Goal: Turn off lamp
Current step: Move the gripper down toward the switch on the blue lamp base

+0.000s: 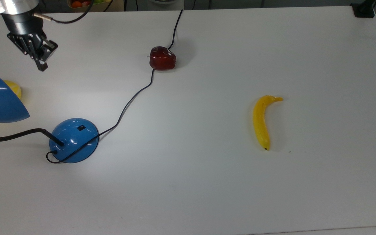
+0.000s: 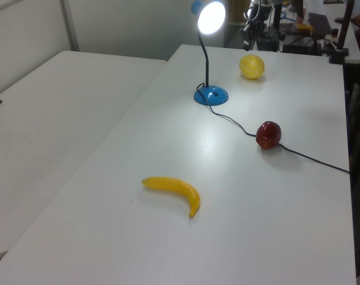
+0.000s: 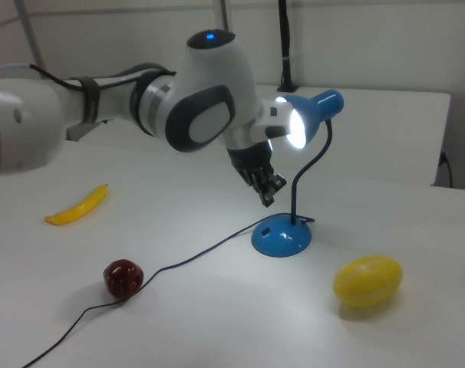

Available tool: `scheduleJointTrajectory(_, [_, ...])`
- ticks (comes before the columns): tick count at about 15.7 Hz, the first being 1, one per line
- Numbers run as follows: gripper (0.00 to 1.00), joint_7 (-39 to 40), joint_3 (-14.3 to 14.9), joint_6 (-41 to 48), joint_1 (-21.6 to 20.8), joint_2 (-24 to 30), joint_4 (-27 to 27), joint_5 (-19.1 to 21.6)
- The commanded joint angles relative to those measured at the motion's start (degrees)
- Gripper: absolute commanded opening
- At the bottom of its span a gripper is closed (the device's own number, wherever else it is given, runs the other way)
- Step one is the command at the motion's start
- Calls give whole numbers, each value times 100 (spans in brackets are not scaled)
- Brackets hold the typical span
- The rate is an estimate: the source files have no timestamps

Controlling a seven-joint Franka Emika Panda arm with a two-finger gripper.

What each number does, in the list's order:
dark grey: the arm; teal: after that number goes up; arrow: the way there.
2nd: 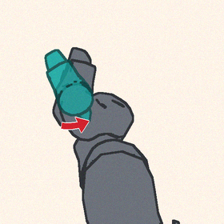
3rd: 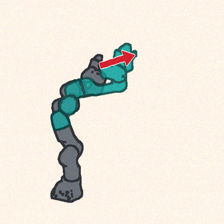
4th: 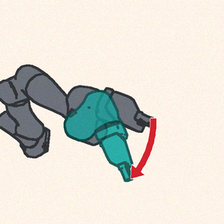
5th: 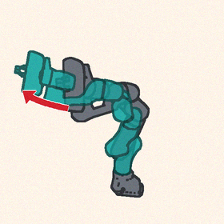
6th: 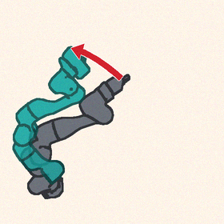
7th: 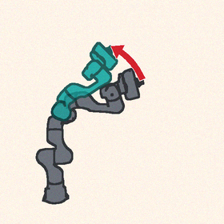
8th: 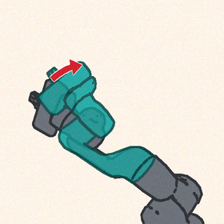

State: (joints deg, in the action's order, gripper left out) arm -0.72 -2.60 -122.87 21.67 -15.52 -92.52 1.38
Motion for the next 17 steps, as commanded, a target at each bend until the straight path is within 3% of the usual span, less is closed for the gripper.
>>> scheduleJointTrajectory(1, [0,-559,5,-535,-5,-337,-38,-225])
scheduleJointTrajectory(7, [0,-2272,5,-1107,-268,-900,-38,-1183])
scheduleJointTrajectory(14, [0,-3363,-3,-1309,-602,-1252,-38,-1798])
scheduleJointTrajectory(17, [0,-3566,-4,-1468,-725,-1252,-47,-1817])
